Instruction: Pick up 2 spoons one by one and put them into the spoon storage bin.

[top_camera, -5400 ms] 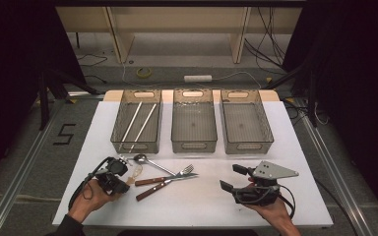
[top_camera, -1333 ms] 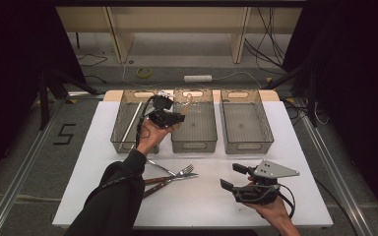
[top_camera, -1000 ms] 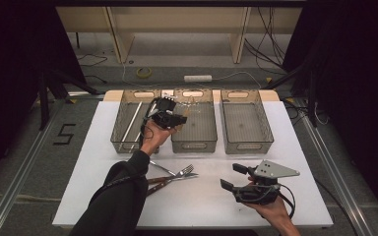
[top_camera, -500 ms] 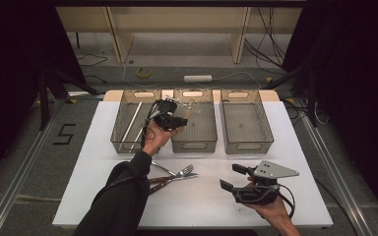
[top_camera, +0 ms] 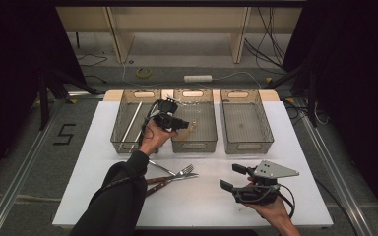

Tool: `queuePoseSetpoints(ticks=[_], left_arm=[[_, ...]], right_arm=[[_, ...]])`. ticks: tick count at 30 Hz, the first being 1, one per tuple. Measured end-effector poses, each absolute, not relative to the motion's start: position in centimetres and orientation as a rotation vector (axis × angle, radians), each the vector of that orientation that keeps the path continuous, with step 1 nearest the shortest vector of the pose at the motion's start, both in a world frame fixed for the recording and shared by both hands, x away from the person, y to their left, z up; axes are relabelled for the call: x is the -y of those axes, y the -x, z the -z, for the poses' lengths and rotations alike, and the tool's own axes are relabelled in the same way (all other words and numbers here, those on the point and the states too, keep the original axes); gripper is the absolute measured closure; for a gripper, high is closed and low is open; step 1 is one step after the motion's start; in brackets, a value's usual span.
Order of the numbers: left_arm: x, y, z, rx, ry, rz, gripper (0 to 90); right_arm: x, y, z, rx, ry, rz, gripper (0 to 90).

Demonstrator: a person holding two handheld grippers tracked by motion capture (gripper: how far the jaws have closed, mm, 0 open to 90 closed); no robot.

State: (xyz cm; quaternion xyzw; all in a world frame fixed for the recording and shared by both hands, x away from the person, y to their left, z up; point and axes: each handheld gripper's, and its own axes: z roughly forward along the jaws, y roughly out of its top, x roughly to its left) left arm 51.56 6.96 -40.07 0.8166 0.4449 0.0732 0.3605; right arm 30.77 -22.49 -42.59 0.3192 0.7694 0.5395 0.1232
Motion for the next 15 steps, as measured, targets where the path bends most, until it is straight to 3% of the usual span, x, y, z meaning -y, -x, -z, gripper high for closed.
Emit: queuePoseSetpoints(ticks=[8, 15], left_arm=[[-8.7, -49.2, 38.4, -1.049, -2.234, -0.199, 39.5], [-11.0, -46.8, 38.8, -0.99, -2.292, -0.135, 30.8]], right_arm=[[22.4, -30.8, 42.6, -2.248, -0.929, -1.569, 29.2], [22.3, -30.8, 42.6, -2.251, -0.924, -1.566, 29.2]])
